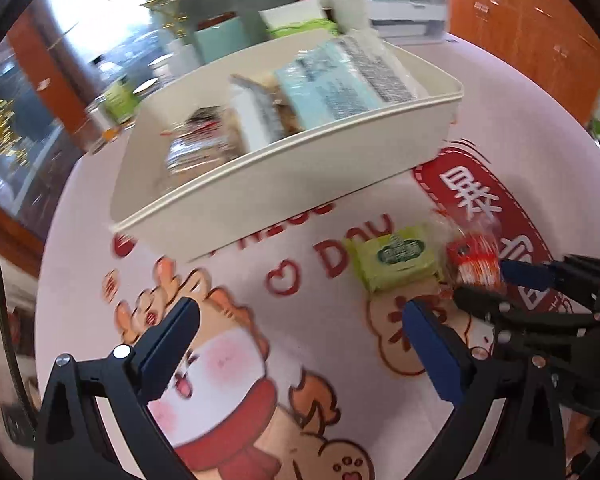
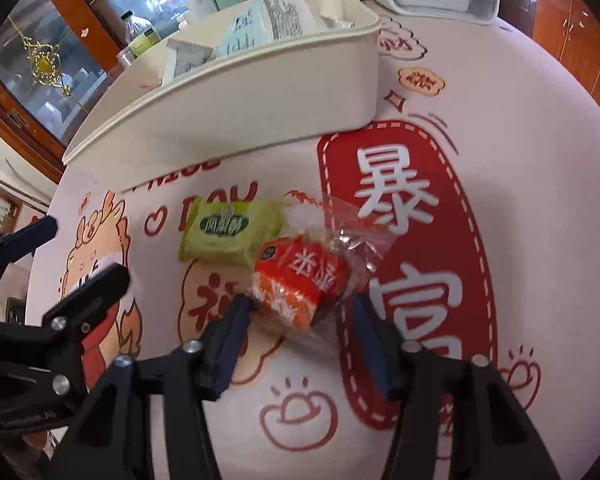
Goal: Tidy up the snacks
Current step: 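Grasp green-wrapped cake with left tool while right tool grasps red candy, then lower both snacks into the white tray and open both tools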
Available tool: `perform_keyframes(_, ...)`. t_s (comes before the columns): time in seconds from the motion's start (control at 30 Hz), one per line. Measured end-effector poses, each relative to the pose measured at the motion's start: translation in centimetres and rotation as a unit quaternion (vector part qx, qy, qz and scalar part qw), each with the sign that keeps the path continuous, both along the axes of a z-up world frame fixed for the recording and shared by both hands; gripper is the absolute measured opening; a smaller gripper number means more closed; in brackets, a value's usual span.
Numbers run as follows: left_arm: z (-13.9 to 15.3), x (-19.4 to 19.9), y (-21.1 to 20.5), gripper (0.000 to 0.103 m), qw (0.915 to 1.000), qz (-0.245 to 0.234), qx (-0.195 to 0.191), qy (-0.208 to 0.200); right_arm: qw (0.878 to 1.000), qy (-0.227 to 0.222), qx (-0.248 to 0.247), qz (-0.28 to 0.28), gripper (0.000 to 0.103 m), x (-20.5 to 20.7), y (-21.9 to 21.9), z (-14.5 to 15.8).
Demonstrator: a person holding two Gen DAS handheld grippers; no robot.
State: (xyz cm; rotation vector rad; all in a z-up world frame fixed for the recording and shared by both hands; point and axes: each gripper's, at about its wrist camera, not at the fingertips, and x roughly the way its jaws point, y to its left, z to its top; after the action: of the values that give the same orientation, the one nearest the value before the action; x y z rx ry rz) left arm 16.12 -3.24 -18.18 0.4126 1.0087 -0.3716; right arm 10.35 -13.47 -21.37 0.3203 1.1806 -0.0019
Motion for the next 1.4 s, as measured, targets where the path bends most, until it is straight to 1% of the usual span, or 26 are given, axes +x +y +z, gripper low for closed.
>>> perform_keyframes(0.03, -0.2, 0.3, -0.5, 0.101, 0.9999, -0.014, -0.003, 0.005, 1.0, 0.0, 0.0, -0.003, 0.038, 0.1, -0.3, -0.1)
perform_keyframes(0.07, -0.4, 0.5, -0.9, 0.101, 0.9995, -0.028, -0.006, 0.011, 1.0, 0.0, -0.004, -0.006, 0.019, 0.3, -0.6, -0.1)
perform_keyframes(0.1, -0.7, 0.9, -1.4, 0.101, 0.9988, -0.043, -0.009, 0.022, 1.0, 0.004, -0.003, -0.006, 0.006, 0.4, -1.1, -0.3)
perform_keyframes(0.17, -1.5, 1.6, -2.3, 0.101, 0.9972, -0.058, -0.019, 0.044, 1.0, 0.002, 0.008, -0.012, 0.006, 0.5, -2.2, -0.3)
perform_keyframes(0.27, -2.5, 2.8, -3.2, 0.101, 0.995, -0.052, -0.043, 0.074, 1.0, 0.001, -0.009, -0.022, 0.006, 0.6, -3.2, -0.3)
perform_keyframes(0.33, -3.3, 3.9, -3.5, 0.101, 0.9932, -0.031, -0.062, 0.094, 1.0, 0.003, -0.005, -0.028, 0.006, 0.5, -4.1, -0.2)
perform_keyframes(0.47, -4.5, 5.7, -3.1, 0.101, 0.989, 0.019, -0.086, 0.119, 0.999, 0.003, -0.002, -0.033, 0.005, 0.3, -5.3, -0.3)
perform_keyframes(0.67, -5.2, 7.7, -2.0, 0.1, 0.9767, 0.092, -0.132, 0.142, 1.0, 0.003, -0.002, -0.029, 0.006, 0.5, -5.5, -0.4)
perform_keyframes(0.7, -5.4, 7.9, -1.9, 0.095, 0.9748, 0.103, -0.137, 0.143, 1.0, 0.003, 0.0, -0.027, 0.007, 0.4, -5.4, -0.4)
perform_keyframes(0.73, -5.5, 8.0, -1.9, 0.092, 0.9739, 0.11, -0.139, 0.142, 1.0, 0.004, 0.005, -0.024, 0.01, 0.4, -5.4, -0.4)
perform_keyframes(0.8, -5.3, 8.1, -2.3, 0.072, 0.9776, 0.113, -0.128, 0.123, 1.0, 0.003, 0.013, -0.022, 0.01, 0.3, -5.6, -0.2)
perform_keyframes(0.83, -5.3, 8.1, -2.7, 0.065, 0.9793, 0.111, -0.122, 0.117, 1.0, -0.001, 0.017, -0.021, 0.011, 0.2, -5.7, 0.0)
perform_keyframes(0.87, -5.1, 8.1, -2.9, 0.045, 0.9803, 0.106, -0.122, 0.114, 1.0, -0.005, 0.022, -0.02, 0.015, 0.0, -6.0, 0.3)
perform_keyframes(0.9, -4.9, 8.1, -3.1, 0.035, 0.9811, 0.1, -0.122, 0.111, 0.999, -0.008, 0.023, -0.021, 0.022, -0.1, -6.2, 0.4)
perform_keyframes(0.93, -4.9, 8.2, -3.2, 0.035, 0.9814, 0.1, -0.121, 0.111, 0.999, -0.012, 0.024, -0.024, 0.026, -0.2, -6.4, 0.7)
perform_keyframes(0.97, -5.0, 8.2, -3.5, 0.035, 0.981, 0.101, -0.123, 0.111, 0.999, -0.018, 0.024, -0.027, 0.035, -0.3, -6.7, 1.0)
perform_keyframes(1.0, -5.0, 8.2, -3.4, 0.034, 0.9801, 0.104, -0.128, 0.111, 0.999, -0.027, 0.023, -0.031, 0.041, -0.4, -6.9, 1.3)
perform_keyframes(1.07, -4.9, 8.0, -3.3, 0.034, 0.9793, 0.106, -0.133, 0.11, 0.999, -0.039, 0.018, -0.033, 0.047, -0.2, -7.1, 1.8)
perform_keyframes(1.17, -4.8, 7.9, -3.1, 0.034, 0.9798, 0.103, -0.132, 0.11, 0.999, -0.04, 0.004, -0.031, 0.058, 0.8, -7.0, 2.0)
perform_keyframes(1.27, -4.9, 7.4, -2.8, 0.034, 0.9795, 0.101, -0.133, 0.113, 0.999, -0.038, -0.026, -0.023, 0.064, 2.1, -6.3, 1.8)
perform_keyframes(1.33, -4.8, 7.2, -2.8, 0.034, 0.9792, 0.1, -0.135, 0.115, 0.998, -0.033, -0.047, -0.017, 0.064, 2.7, -5.9, 1.3)
perform_keyframes(1.4, -4.7, 6.9, -2.6, 0.034, 0.9789, 0.099, -0.136, 0.116, 0.997, -0.018, -0.079, -0.012, 0.065, 3.5, -5.3, 0.5)
